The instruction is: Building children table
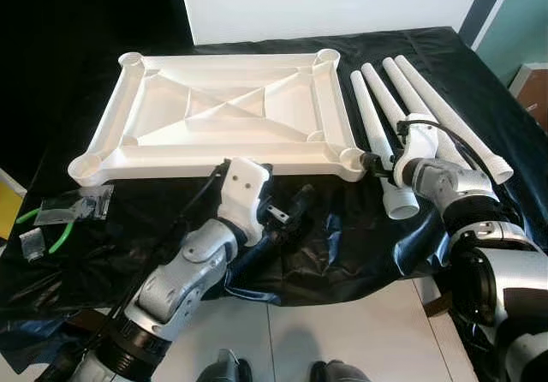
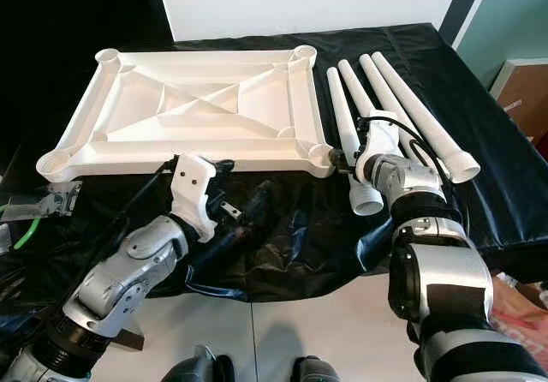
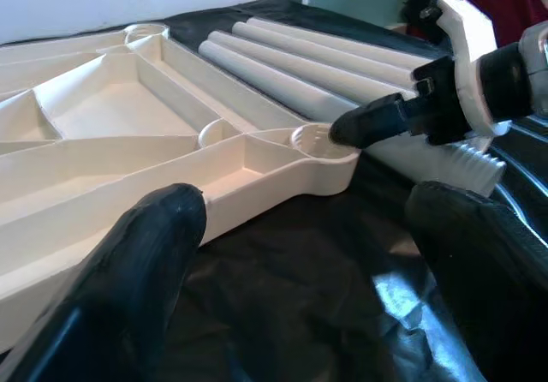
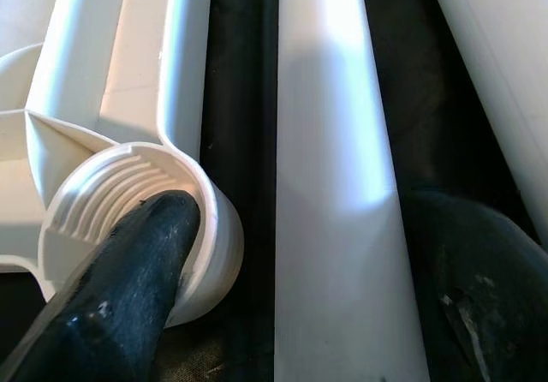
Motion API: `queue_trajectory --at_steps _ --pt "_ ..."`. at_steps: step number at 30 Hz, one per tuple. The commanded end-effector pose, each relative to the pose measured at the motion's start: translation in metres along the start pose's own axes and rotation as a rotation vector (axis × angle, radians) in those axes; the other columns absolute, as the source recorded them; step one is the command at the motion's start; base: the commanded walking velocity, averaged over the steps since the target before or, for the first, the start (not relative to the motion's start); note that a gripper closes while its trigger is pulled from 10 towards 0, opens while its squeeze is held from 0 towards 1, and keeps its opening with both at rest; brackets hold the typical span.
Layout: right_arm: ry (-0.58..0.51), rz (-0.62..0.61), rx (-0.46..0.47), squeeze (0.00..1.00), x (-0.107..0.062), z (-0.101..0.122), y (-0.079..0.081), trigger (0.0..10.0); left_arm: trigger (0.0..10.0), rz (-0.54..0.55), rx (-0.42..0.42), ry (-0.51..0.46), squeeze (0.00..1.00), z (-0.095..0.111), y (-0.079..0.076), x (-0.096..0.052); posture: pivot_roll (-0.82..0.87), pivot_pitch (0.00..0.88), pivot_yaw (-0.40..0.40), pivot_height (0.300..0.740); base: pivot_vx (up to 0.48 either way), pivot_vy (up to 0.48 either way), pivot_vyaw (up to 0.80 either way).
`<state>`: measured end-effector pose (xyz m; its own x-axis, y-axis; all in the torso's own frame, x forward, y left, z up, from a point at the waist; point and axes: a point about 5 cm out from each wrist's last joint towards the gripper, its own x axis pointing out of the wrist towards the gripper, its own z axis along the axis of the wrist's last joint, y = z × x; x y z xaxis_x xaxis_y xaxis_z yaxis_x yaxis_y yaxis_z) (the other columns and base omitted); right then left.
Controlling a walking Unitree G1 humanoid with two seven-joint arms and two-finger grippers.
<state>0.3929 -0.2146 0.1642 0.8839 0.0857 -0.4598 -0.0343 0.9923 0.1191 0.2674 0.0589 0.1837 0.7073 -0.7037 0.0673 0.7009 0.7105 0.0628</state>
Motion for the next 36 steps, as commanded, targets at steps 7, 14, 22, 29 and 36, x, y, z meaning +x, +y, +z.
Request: queue_trajectory --at_steps 7,14,22,29,36 --pt "0.234 -0.037 -0.01 0.0 0.002 -0.054 -0.013 3.1 10.0 -0.356 0.022 0.048 0.0 -0.006 -0.023 -0.006 -0.04 0.098 0.02 0.74 0.0 0.0 0.0" --pt "0.257 -0.026 -0.006 0.0 0.004 -0.059 -0.009 0.0 10.0 -0.336 0.035 0.063 0.0 -0.005 -0.017 -0.006 -0.04 0.105 0.031 0.74 0.0 0.0 0.0" --pt "0.194 -0.058 0.044 0.0 0.003 -0.046 -0.015 0.0 10.0 -0.306 0.032 0.06 0.0 -0.002 -0.014 -0.005 -0.03 0.113 0.027 0.74 0.0 0.0 0.0" --pt "0.206 -0.069 -0.003 0.0 0.001 -0.046 -0.019 10.0 10.0 -0.301 0.019 0.055 0.0 -0.001 -0.013 -0.005 -0.04 0.12 0.03 0.74 0.0 0.0 0.0" --pt "0.207 -0.098 -0.004 0.0 0.0 -0.048 -0.024 10.0 10.0 -0.307 0.015 0.05 0.0 0.0 -0.013 -0.003 -0.04 0.122 0.031 0.74 0.0 0.0 0.0"
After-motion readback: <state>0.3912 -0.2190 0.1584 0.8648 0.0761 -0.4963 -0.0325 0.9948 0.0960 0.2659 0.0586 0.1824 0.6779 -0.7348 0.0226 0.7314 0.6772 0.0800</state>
